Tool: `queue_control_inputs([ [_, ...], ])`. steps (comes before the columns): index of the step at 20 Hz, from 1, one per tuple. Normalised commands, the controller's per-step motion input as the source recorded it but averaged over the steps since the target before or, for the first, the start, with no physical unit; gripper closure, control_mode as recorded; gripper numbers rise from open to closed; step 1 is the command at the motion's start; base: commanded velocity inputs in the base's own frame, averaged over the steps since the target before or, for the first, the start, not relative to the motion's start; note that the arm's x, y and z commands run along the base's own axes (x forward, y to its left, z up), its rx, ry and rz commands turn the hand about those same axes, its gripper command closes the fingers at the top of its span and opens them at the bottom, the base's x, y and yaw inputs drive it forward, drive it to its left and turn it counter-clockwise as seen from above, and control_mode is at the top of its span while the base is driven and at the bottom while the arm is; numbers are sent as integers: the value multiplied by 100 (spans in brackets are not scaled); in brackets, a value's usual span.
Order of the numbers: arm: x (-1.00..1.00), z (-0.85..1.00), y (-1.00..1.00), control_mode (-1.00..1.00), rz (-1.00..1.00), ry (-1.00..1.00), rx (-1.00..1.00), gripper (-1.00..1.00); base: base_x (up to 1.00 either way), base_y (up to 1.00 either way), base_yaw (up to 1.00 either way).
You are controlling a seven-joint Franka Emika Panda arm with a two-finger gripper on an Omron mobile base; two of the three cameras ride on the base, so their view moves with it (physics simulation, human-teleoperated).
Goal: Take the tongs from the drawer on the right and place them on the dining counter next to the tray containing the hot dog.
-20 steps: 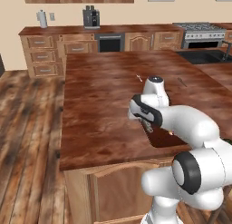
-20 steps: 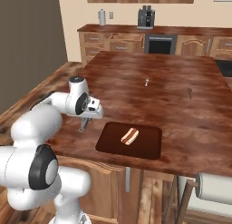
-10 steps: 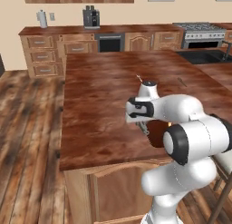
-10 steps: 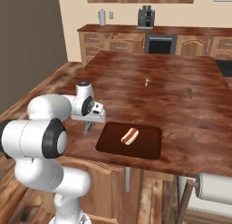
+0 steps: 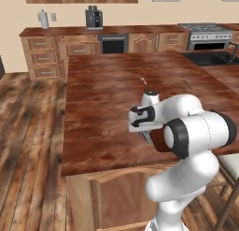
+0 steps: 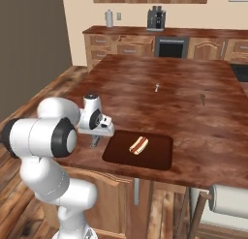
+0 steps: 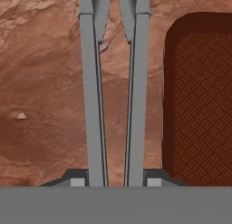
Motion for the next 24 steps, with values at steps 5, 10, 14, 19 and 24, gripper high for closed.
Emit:
queue_control_inputs([
  [5, 0, -27, 0, -100, -1, 0, 0, 100, 0, 0, 0],
  [10, 0, -20, 0, -100, -2, 0, 0, 100, 0, 0, 0],
  [14, 5, -15, 0, -100, -3, 0, 0, 100, 0, 0, 0],
  [19, 6, -14, 0, -100, -3, 0, 0, 100, 0, 0, 0],
  [24, 8, -16, 0, -100, -2, 0, 0, 100, 0, 0, 0],
])
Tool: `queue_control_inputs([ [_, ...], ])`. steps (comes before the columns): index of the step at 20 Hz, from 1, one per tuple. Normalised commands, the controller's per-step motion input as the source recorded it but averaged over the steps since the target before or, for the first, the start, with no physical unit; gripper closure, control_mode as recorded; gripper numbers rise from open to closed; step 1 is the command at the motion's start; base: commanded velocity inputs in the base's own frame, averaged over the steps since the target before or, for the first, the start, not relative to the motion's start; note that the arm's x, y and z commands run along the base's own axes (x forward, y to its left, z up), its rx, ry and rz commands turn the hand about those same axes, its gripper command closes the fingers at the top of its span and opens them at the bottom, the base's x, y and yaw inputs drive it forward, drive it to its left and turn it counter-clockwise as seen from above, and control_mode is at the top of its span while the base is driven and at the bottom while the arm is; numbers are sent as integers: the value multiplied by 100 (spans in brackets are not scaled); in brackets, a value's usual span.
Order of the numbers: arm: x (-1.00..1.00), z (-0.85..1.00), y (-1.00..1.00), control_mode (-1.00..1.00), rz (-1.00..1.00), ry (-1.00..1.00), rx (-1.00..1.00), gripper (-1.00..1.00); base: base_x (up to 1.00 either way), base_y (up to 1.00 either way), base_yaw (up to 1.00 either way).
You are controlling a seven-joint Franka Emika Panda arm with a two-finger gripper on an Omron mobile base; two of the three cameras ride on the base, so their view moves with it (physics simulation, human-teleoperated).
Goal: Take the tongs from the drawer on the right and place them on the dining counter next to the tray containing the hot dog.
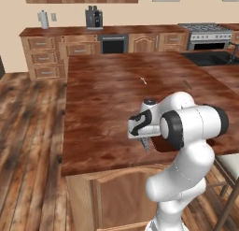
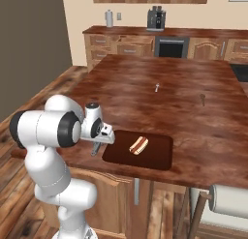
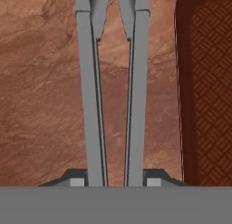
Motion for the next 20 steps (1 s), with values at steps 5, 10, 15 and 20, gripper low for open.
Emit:
queue_control_inputs([
  [5, 14, -18, 0, -100, -2, 0, 0, 100, 0, 0, 0],
  [10, 9, -18, 0, -100, -2, 0, 0, -100, 0, 0, 0],
  [15, 0, -2, -1, -100, 0, 0, 1, -100, 0, 0, 0],
  [20, 0, 11, 0, -100, 0, -3, 0, -100, 0, 0, 0],
])
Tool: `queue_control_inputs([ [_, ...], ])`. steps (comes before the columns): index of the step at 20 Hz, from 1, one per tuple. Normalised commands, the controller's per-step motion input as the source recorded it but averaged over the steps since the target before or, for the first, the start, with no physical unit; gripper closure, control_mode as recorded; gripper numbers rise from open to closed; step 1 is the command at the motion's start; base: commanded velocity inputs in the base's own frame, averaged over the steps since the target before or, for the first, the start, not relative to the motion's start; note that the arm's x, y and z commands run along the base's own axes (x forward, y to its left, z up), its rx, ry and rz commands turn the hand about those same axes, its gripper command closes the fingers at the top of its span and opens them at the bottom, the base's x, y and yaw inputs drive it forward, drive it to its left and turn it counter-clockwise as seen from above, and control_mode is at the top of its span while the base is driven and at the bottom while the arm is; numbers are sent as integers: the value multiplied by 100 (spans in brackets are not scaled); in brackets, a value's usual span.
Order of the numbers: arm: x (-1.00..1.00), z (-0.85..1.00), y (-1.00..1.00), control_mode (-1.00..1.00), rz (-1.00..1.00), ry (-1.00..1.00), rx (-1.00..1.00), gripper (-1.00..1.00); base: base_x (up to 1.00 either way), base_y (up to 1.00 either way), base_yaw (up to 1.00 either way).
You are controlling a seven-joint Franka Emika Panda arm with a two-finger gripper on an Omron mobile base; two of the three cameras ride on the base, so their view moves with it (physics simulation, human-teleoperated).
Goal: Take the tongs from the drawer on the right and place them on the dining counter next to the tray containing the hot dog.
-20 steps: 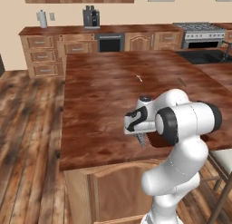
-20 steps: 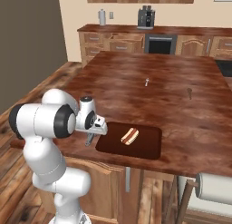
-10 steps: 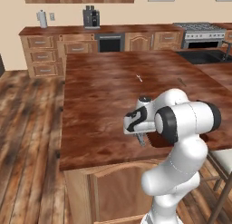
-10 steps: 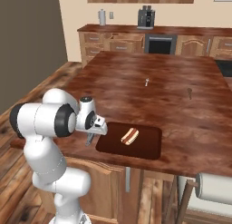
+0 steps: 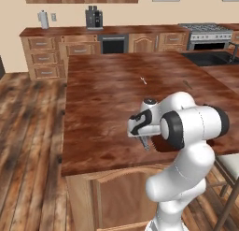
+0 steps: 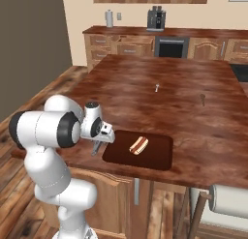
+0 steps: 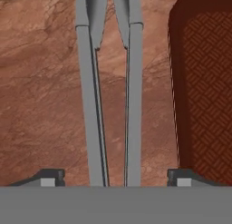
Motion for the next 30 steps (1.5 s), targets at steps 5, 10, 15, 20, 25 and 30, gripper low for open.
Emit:
queue_control_inputs([
  [5, 0, 44, 0, -100, 0, -6, 0, -100, 0, 0, 0],
  [10, -2, 61, 0, -100, 0, -6, 0, -100, 0, 0, 0],
  [15, -14, 69, -5, -100, 0, -8, 0, -100, 0, 0, 0],
  [20, -21, 69, -9, -100, 0, -15, 0, -100, 0, 0, 0],
  [25, -10, 59, -10, -100, 0, -19, 0, -100, 0, 0, 0],
  [30, -7, 57, -1, -100, 0, -17, 0, -100, 0, 0, 0],
])
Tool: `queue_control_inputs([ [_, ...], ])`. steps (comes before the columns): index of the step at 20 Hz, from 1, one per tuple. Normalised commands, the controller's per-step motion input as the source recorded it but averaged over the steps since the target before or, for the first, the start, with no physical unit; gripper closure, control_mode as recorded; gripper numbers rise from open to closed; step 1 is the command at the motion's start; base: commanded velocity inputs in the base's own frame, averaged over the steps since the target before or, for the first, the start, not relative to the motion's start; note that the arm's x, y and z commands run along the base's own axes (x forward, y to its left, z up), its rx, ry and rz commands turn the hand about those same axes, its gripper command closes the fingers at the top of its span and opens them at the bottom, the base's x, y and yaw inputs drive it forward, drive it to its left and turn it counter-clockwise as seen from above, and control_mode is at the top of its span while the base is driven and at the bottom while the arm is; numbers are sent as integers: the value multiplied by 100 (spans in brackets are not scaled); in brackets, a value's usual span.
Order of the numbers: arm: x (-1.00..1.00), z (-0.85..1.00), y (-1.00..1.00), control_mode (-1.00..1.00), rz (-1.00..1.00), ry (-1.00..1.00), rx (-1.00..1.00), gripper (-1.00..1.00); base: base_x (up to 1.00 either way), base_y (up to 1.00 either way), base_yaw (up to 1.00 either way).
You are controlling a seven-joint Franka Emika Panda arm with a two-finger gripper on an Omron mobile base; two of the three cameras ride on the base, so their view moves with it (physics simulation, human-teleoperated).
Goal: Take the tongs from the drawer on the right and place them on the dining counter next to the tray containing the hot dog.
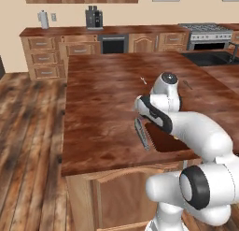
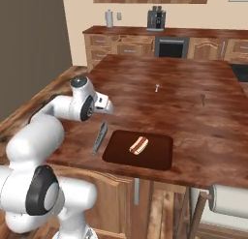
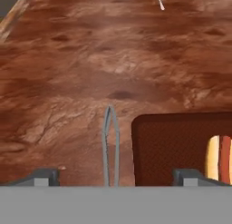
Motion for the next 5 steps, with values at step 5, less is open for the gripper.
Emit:
queue_control_inputs([
  [5, -13, 63, 0, -100, 0, -16, 0, -100, 0, 0, 0],
])
